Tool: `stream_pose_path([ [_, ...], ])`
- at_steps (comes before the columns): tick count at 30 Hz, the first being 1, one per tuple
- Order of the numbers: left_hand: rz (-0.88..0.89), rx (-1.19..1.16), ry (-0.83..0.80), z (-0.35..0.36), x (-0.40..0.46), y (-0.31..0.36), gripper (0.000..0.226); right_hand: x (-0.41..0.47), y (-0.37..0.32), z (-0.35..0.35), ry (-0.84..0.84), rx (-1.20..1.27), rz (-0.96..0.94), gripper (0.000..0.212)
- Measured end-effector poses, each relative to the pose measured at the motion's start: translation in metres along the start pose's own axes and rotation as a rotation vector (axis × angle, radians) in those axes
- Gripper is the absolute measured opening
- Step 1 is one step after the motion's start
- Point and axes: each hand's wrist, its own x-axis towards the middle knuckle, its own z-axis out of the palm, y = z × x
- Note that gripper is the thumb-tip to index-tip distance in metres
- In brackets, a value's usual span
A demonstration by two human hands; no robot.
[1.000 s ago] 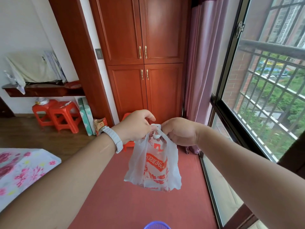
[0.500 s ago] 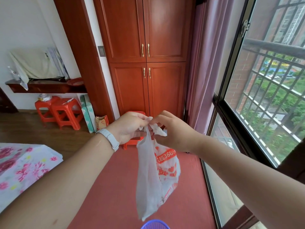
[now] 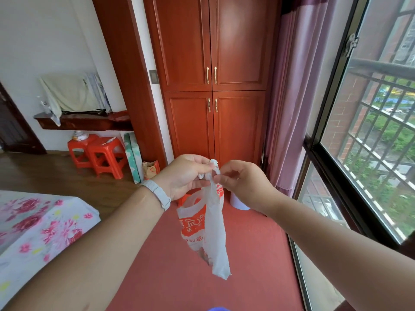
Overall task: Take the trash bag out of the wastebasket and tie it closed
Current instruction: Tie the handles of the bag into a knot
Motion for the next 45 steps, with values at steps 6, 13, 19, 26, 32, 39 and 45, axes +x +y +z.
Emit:
stream_pose_path([
  [6, 0.017, 0.029, -0.06, 0.002, -0.007, -0.013, 0.016, 0.0, 0.0, 0.001, -0.022, 0.262, 0.179, 0.016],
  [13, 0.11, 0.268, 0.062, 0.008, -0.013, -0.03, 0.01, -0.004, -0.008, 0.001, 0.005, 0.612, 0.399, 0.017],
  [19, 0.229, 0.286, 0.213, 0.007, -0.012, -0.039, 0.011, -0.011, -0.01, -0.005, -0.009, 0.915, 0.489, 0.02],
  [26, 0.328, 0.318, 0.33, 0.017, -0.013, -0.043, 0.019, -0.009, -0.008, 0.0, 0.179, 0.995, 0.56, 0.025],
  [32, 0.348, 0.354, 0.342, 0.018, -0.013, -0.044, 0.022, 0.006, -0.003, 0.003, 0.449, 0.979, 0.714, 0.025],
  [39, 0.224, 0.389, 0.497, -0.035, -0.02, -0.065, 0.027, 0.019, 0.031, -0.028, 0.601, 0.921, 0.832, 0.02],
  [45, 0.075, 0.419, 0.543, -0.062, -0.029, -0.104, 0.026, 0.007, 0.072, -0.02, 0.633, 0.828, 0.967, 0.02],
])
